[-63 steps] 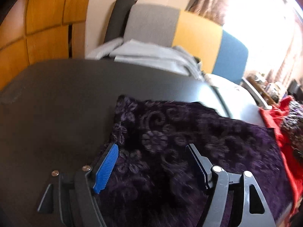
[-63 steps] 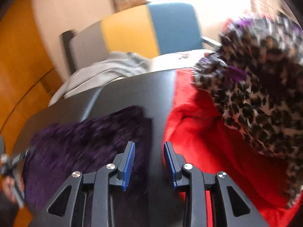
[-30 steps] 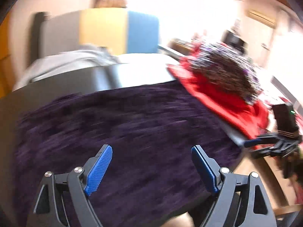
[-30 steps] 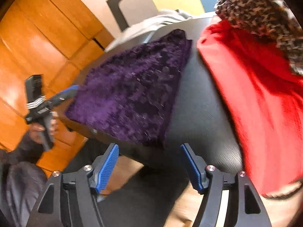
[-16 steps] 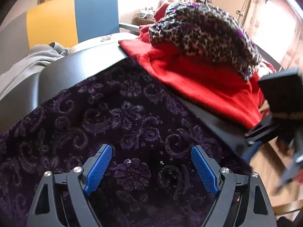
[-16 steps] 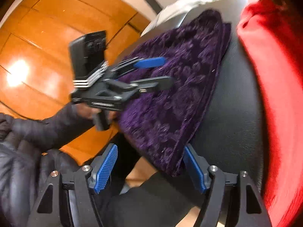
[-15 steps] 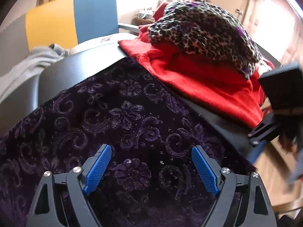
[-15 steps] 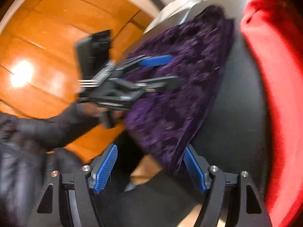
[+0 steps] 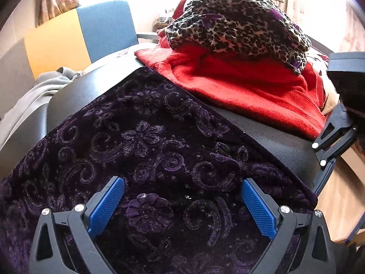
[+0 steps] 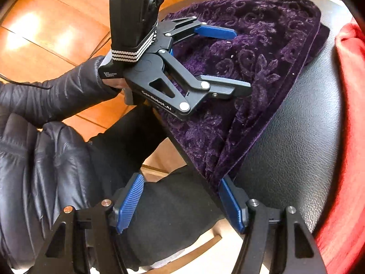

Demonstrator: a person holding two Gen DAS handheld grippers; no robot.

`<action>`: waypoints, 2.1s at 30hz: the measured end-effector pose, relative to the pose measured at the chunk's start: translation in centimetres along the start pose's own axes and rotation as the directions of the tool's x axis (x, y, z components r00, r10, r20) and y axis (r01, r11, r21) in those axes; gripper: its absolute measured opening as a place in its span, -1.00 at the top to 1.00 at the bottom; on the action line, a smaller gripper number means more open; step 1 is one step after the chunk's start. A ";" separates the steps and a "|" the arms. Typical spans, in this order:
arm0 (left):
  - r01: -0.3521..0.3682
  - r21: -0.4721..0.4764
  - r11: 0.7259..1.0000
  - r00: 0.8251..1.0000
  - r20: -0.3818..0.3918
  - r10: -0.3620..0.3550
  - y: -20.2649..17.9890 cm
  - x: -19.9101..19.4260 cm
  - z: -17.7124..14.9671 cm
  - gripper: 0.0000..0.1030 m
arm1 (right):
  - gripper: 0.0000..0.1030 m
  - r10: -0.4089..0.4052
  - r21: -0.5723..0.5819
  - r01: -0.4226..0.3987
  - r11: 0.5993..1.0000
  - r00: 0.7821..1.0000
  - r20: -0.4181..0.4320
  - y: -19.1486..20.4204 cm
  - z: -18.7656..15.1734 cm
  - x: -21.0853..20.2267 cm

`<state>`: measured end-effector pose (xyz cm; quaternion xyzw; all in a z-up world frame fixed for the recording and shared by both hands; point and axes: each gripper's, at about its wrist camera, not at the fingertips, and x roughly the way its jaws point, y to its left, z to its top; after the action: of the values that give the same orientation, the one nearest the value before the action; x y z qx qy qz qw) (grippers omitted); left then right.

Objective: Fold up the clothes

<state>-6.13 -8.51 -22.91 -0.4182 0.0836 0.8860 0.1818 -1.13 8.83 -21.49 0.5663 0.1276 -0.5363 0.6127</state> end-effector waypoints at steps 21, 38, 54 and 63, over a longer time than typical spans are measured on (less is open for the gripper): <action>-0.204 -0.550 0.810 0.959 0.056 0.279 13.1 -17.5 -15.2 -0.99 | -0.40 -0.449 -0.175 0.465 0.868 0.885 0.122 13.1 8.6 3.2; -0.182 -0.780 0.599 0.924 0.072 0.374 17.7 -24.8 -27.7 -0.73 | -0.52 -0.631 0.092 0.636 0.766 0.717 0.298 5.7 11.4 9.2; 0.072 -0.741 0.667 0.991 0.127 0.035 30.2 -20.2 -23.0 -0.82 | -1.00 -0.645 0.077 0.664 0.744 0.683 0.343 6.4 11.7 11.4; 0.101 -0.709 0.698 0.995 0.080 -0.062 32.0 -16.7 -19.0 -0.81 | -1.00 -0.637 0.080 0.661 0.747 0.675 0.373 6.3 11.3 11.1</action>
<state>4.57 -47.86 -22.30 -0.4369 -0.2883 0.8507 0.0473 3.18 -7.66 -22.76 0.3508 0.2165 -0.8125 0.4121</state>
